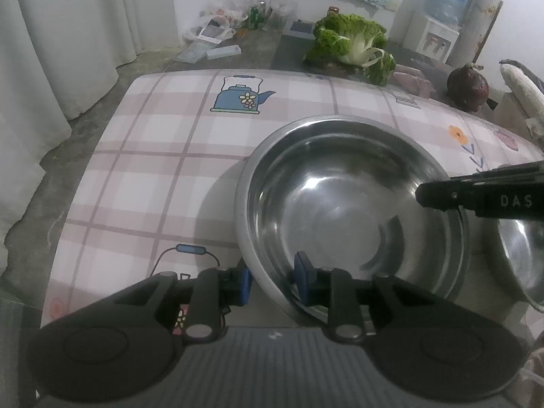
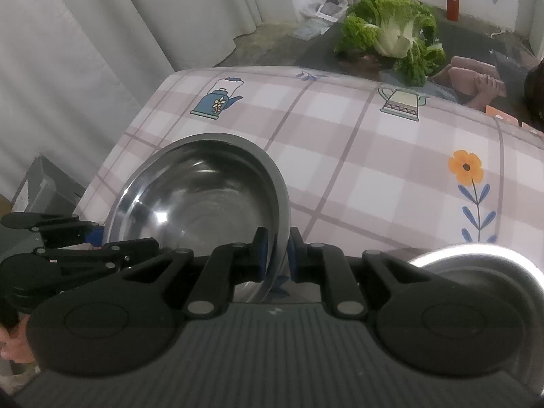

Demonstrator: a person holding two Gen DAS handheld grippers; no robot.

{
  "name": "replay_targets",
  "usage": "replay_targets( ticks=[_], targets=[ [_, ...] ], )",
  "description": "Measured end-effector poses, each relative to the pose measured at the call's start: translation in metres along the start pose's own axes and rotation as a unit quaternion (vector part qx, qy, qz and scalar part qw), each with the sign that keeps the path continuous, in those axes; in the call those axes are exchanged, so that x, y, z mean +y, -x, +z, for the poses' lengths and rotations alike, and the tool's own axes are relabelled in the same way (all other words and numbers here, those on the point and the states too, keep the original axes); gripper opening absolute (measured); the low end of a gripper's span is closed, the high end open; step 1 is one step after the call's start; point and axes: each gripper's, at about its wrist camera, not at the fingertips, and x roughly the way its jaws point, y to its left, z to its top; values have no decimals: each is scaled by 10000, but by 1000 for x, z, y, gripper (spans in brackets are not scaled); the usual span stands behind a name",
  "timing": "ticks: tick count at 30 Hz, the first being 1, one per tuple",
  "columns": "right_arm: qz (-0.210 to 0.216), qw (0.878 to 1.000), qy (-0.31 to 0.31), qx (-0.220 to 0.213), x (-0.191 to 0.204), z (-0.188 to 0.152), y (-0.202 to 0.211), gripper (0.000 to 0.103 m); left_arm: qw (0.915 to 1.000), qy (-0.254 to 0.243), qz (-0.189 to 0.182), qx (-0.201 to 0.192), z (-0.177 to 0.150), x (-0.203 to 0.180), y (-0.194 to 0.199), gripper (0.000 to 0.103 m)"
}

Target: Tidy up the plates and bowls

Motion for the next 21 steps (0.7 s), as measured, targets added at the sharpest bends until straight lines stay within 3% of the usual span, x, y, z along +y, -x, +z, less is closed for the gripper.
replay_targets(
  ticks=[21],
  targets=[
    [-39, 9999, 71, -109, 3, 0, 10, 11, 9998, -84, 16, -196, -1, -4, 12, 26]
  ],
)
